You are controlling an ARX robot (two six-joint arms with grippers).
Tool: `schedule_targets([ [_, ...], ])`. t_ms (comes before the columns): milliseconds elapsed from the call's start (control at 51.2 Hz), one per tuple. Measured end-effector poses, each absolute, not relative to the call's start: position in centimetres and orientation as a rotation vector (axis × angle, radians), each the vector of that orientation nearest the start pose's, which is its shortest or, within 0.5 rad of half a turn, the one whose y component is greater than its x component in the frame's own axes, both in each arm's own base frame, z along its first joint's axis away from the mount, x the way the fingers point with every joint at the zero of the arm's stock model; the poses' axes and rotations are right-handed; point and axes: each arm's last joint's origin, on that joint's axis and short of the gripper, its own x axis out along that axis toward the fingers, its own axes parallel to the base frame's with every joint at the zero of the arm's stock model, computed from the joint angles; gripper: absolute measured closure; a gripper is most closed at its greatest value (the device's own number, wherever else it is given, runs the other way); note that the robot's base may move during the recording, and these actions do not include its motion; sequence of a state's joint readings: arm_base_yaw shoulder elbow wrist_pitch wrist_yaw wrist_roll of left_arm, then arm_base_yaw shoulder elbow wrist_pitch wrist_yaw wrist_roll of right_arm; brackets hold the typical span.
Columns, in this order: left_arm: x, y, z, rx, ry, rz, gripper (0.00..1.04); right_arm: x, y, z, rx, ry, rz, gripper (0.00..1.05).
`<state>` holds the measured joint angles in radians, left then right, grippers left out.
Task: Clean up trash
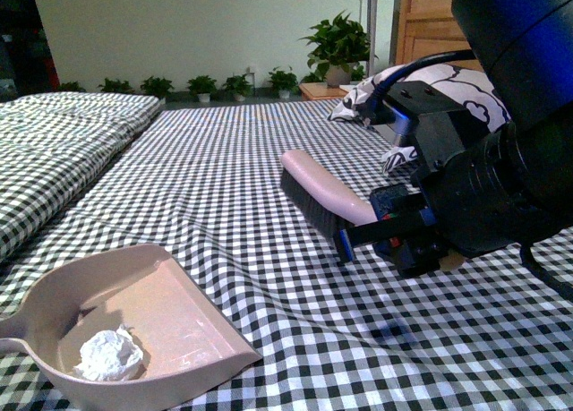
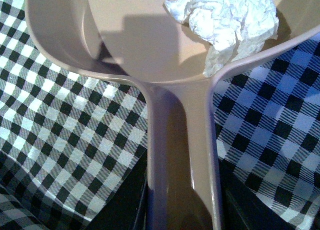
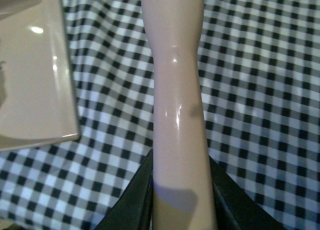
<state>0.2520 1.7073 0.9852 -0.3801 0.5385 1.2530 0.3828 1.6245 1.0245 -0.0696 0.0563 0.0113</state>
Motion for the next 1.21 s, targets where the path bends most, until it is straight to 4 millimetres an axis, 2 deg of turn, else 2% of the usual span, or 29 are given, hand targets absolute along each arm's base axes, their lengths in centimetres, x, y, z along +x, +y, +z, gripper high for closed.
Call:
schedule_targets([
  [98, 31.5, 6.6, 16.5, 0.710, 0.687, -0.819, 0.77, 32.7, 12.1, 21.5, -0.135, 0.656, 0.271, 0.84],
  [195, 31.5, 6.6, 16.6, 0.710, 0.686, -0.819, 0.77, 33.8, 10.5, 21.1, -0.135, 0.639, 0.189, 0.84],
  [371, 31.5, 6.6, 16.6, 0.710, 0.686, -0.819, 0.77, 36.5, 4.5, 21.5, -0.091, 0.609, -0.028, 0.84],
  [507, 31.5, 6.6, 16.5, 0.710, 0.687, -0.818, 0.77, 36.8, 2.8, 21.9, -0.074, 0.601, -0.047, 0.84],
  [722, 31.5, 6.6, 16.6, 0.710, 0.686, -0.818, 0.77, 36.7, 2.7, 22.1, -0.082, 0.599, -0.020, 0.84],
  [1015, 32.0, 6.7, 16.9, 0.667, 0.673, -0.730, 0.77, 36.3, 2.9, 22.5, -0.084, 0.591, -0.012, 0.84],
  [1073, 32.3, 6.8, 17.3, 0.652, 0.665, -0.712, 0.77, 36.2, 3.0, 22.6, -0.085, 0.591, -0.009, 0.84],
  [1132, 33.0, 7.0, 18.5, 0.623, 0.637, -0.660, 0.77, 36.0, 3.1, 23.0, -0.085, 0.586, -0.005, 0.84],
  [1210, 34.0, 7.1, 21.2, 0.555, 0.565, -0.571, 0.77, 35.6, 3.1, 23.8, -0.079, 0.568, -0.009, 0.84],
])
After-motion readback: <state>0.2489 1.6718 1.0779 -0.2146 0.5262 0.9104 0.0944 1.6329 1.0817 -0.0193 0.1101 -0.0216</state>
